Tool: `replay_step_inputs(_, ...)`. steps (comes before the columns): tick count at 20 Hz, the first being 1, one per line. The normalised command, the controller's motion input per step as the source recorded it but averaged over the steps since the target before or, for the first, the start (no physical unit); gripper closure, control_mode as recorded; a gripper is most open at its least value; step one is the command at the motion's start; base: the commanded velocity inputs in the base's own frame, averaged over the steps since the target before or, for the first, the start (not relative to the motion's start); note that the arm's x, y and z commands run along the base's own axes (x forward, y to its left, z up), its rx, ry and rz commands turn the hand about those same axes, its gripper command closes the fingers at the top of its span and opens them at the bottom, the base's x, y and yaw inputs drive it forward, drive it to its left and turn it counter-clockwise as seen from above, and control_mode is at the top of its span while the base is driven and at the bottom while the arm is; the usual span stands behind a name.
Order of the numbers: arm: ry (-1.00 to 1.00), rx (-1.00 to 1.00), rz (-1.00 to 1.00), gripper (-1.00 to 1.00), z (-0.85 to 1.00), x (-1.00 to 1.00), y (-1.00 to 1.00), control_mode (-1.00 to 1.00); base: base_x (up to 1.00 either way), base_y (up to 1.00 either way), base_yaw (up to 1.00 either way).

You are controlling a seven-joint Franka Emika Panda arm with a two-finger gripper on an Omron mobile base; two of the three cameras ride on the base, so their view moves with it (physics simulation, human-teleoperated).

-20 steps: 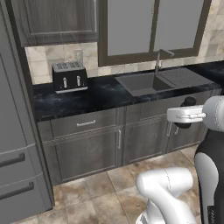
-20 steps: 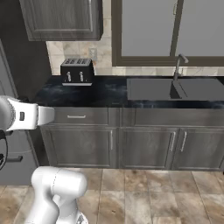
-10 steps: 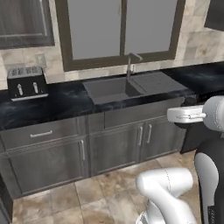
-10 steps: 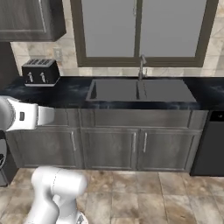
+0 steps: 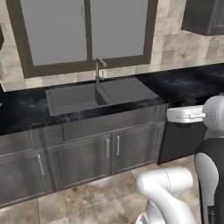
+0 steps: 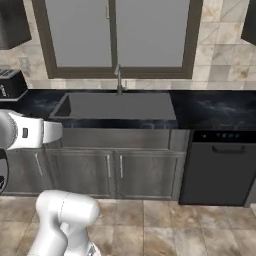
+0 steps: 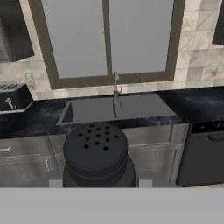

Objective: Collect the turmeric, ketchup, and shaker from the cabinet and place them next to the stove.

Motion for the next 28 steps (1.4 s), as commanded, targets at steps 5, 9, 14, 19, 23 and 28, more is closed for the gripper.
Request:
replay_step_inputs(5, 0.0, 0.0, 0.0, 1.0, 0.0, 0.0, 0.0, 1.0, 0.52, -1.0, 0.0)
replay_step_inputs(9, 0.0, 0.0, 0.0, 1.0, 0.0, 0.0, 0.0, 1.0, 0.5, -1.0, 0.0)
replay_step_inputs(14, 0.0, 0.0, 0.0, 1.0, 0.0, 0.0, 0.0, 1.0, 0.46, -1.0, 0.0)
replay_step_inputs(19, 0.0, 0.0, 0.0, 1.0, 0.0, 0.0, 0.0, 1.0, 0.4, -1.0, 0.0)
replay_step_inputs(23, 0.0, 0.0, 0.0, 1.0, 0.0, 0.0, 0.0, 1.0, 0.42, -1.0, 0.0)
replay_step_inputs(28, 0.0, 0.0, 0.0, 1.0, 0.0, 0.0, 0.0, 1.0, 0.47, -0.95, 0.0)
